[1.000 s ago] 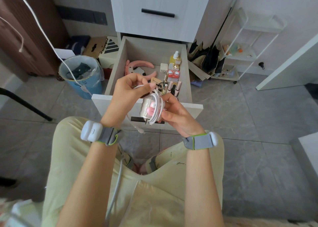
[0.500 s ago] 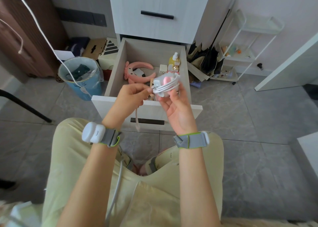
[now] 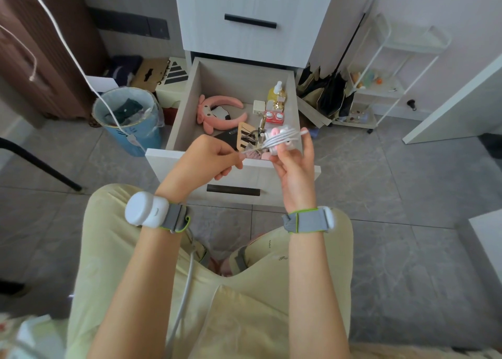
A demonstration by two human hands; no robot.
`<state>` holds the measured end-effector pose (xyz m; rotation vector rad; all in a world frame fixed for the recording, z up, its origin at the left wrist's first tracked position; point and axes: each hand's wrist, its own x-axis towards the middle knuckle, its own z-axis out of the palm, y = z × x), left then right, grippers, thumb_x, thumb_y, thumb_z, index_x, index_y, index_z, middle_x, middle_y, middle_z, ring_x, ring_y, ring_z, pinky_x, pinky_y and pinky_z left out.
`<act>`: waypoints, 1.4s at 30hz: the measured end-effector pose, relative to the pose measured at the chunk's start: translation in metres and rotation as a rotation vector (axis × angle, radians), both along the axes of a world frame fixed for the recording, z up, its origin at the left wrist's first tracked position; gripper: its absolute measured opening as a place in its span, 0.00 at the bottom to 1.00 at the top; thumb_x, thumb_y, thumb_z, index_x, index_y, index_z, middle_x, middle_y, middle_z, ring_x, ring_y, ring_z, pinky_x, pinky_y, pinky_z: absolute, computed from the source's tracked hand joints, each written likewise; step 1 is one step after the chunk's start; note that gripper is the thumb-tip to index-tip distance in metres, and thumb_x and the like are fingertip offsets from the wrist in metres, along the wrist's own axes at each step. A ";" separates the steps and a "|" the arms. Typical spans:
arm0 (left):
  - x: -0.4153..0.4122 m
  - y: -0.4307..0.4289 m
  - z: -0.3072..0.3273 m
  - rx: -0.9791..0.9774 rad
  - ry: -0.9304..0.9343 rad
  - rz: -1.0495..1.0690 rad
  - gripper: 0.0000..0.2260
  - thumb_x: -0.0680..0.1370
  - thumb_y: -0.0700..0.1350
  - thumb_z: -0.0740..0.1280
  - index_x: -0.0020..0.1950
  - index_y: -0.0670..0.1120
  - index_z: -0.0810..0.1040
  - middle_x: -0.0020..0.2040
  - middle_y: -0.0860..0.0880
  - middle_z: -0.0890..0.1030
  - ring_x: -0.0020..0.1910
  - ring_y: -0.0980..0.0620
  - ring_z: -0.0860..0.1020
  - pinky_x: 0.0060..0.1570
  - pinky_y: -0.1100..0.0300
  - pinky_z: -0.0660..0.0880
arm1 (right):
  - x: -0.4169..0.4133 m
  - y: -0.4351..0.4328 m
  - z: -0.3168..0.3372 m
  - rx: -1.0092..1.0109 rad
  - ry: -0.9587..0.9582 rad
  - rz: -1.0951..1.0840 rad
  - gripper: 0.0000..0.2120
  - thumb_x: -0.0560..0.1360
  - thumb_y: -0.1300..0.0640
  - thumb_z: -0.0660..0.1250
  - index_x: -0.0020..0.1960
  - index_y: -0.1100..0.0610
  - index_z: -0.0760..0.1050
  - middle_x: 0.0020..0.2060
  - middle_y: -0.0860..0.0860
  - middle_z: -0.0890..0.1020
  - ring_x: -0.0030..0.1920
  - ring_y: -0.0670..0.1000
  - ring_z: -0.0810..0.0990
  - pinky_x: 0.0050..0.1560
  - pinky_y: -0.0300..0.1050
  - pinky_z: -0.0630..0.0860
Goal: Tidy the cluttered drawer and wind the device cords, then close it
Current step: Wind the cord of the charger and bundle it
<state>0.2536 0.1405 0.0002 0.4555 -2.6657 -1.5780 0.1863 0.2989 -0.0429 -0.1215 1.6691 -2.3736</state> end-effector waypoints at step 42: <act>-0.005 0.014 -0.018 0.394 -0.261 0.101 0.23 0.72 0.63 0.65 0.30 0.45 0.73 0.23 0.51 0.68 0.22 0.57 0.64 0.24 0.69 0.62 | 0.010 0.007 0.005 0.490 0.258 0.468 0.34 0.72 0.69 0.65 0.71 0.44 0.63 0.70 0.52 0.68 0.67 0.52 0.72 0.68 0.57 0.69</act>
